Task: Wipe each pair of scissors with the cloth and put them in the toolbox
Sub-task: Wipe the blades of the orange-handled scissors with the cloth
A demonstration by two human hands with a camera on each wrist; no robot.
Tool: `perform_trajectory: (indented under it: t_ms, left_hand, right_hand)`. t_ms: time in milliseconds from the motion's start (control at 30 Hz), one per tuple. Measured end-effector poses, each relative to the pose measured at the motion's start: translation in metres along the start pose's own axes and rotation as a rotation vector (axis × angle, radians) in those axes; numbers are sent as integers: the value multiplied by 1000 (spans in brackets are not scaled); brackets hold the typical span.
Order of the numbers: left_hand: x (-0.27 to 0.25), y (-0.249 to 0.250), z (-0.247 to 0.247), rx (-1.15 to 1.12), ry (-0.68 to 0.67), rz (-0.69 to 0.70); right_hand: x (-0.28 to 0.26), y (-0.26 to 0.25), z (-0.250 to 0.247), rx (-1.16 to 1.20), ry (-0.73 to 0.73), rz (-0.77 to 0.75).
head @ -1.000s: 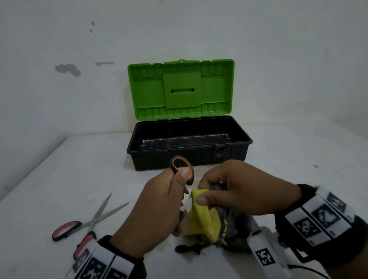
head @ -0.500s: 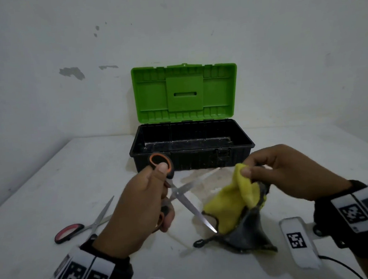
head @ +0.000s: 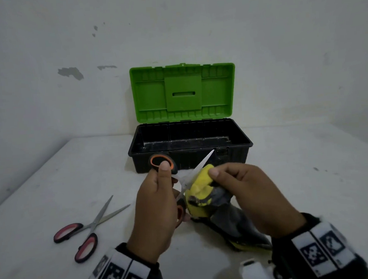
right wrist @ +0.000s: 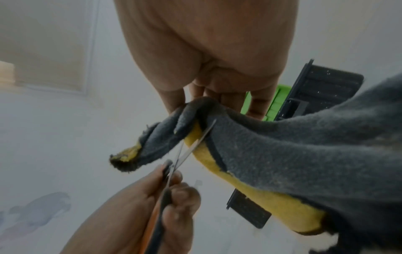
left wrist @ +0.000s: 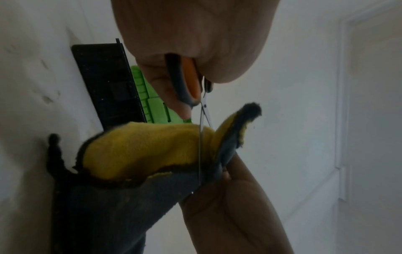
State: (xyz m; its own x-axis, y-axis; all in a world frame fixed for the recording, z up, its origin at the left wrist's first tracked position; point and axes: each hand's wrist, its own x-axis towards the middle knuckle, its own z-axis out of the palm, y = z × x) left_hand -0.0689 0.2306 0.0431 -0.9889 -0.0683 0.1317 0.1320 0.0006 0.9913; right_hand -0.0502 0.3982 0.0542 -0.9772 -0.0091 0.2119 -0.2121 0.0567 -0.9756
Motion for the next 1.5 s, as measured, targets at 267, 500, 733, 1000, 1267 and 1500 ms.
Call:
perform_trajectory:
  t_ms: [267,500,733,1000,1267,1500]
  left_hand:
    - [0,-10,5,144,96,152]
    - [-2,-13,1,162,122,194]
    - [-3,-12,-4,27,122,89]
    - [-8,-7,-1,167,121,195]
    - [-3,-4,-5,83,165,184]
    - [1,-3,-9,-74,144,26]
  right_hand:
    - [-5,4,19,-248,-37,-39]
    - [-1,0,17,-380,-118,-29]
    - [-6,-3,1,-449,-141,-2]
    - [0,-1,20,-419,-137,-75]
    - [4,-7,21,-510,-184,-135]
    - [-1,-9,6,-537,-183,-118]
